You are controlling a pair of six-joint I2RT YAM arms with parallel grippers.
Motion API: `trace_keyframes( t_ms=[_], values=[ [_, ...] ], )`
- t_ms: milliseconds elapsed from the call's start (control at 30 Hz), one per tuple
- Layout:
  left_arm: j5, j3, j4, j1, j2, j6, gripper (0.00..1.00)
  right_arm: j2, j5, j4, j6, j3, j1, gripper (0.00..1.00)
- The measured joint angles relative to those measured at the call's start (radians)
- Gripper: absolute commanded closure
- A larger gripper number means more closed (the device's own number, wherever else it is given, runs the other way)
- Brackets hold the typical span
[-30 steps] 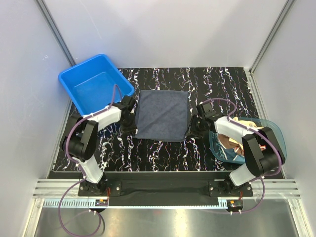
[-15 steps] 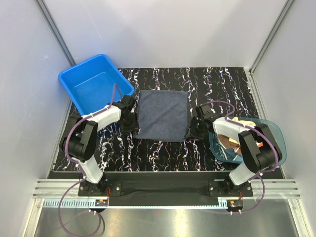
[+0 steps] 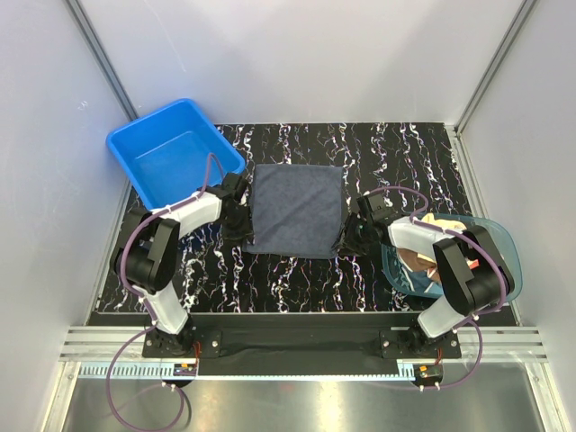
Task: Fold and stack the towels
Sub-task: Fold the towel
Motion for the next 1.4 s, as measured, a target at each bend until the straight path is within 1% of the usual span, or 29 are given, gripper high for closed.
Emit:
trace_keyframes(
  t_ms=[33,67,133,167,267,300,333,633,733,867,900,967,1000,1067,1200,1300,1367,1400],
  values=[
    [0.002,0.0,0.002,0.0,0.002,0.0,0.63,0.0,-0.001,0.0,0.002,0.0,0.0,0.57],
    [0.003,0.0,0.003,0.0,0.002,0.0,0.7,0.0,-0.001,0.002,0.004,0.0,0.0,0.56],
    [0.005,-0.001,0.006,0.0,0.002,-0.002,0.78,0.0,-0.002,0.007,0.009,-0.001,0.0,0.55],
    [0.006,-0.001,0.008,0.0,0.002,-0.001,0.85,0.0,-0.003,0.01,0.011,-0.002,0.0,0.55],
    [0.01,-0.001,0.015,0.0,0.002,-0.004,0.93,0.001,-0.003,0.016,0.017,-0.004,0.0,0.55],
    [0.011,-0.001,0.016,0.0,0.002,-0.003,0.98,0.001,-0.004,0.018,0.018,-0.004,0.0,0.55],
    [0.013,-0.001,0.016,0.0,0.002,-0.005,1.0,0.001,-0.006,0.023,0.021,-0.006,0.0,0.55],
    [0.029,-0.001,0.022,0.0,0.004,-0.004,1.0,0.007,-0.018,0.032,0.029,-0.007,0.003,0.55],
    [0.034,-0.001,0.023,0.0,0.004,-0.005,1.0,0.016,-0.019,0.035,0.032,-0.003,0.011,0.59],
    [0.042,-0.001,0.026,0.0,0.004,-0.007,1.0,0.039,-0.024,0.046,0.039,0.008,0.017,0.71],
    [0.043,-0.001,0.027,0.0,0.004,-0.007,1.0,0.043,-0.024,0.049,0.042,0.008,0.018,0.79],
    [0.046,-0.001,0.027,0.0,0.004,-0.007,1.0,0.048,-0.017,0.05,0.046,0.008,0.018,0.85],
    [0.048,-0.001,0.027,0.0,0.004,-0.007,1.0,0.048,-0.014,0.048,0.048,0.008,0.018,0.92],
    [0.048,-0.001,0.026,0.0,0.004,-0.008,1.0,0.046,-0.001,0.04,0.051,0.008,0.02,1.0],
    [0.071,0.0,0.013,0.0,-0.002,-0.026,1.0,-0.002,0.056,-0.031,0.043,0.008,0.023,1.0],
    [0.097,0.005,-0.019,-0.004,-0.057,-0.057,1.0,-0.091,0.103,-0.138,0.026,0.023,0.023,1.0],
    [0.114,0.045,-0.066,-0.008,-0.115,-0.079,1.0,-0.173,0.138,-0.216,0.012,0.06,0.023,1.0],
    [0.123,0.094,-0.09,-0.01,-0.141,-0.089,1.0,-0.209,0.155,-0.252,-0.001,0.092,0.023,1.0]
  ],
)
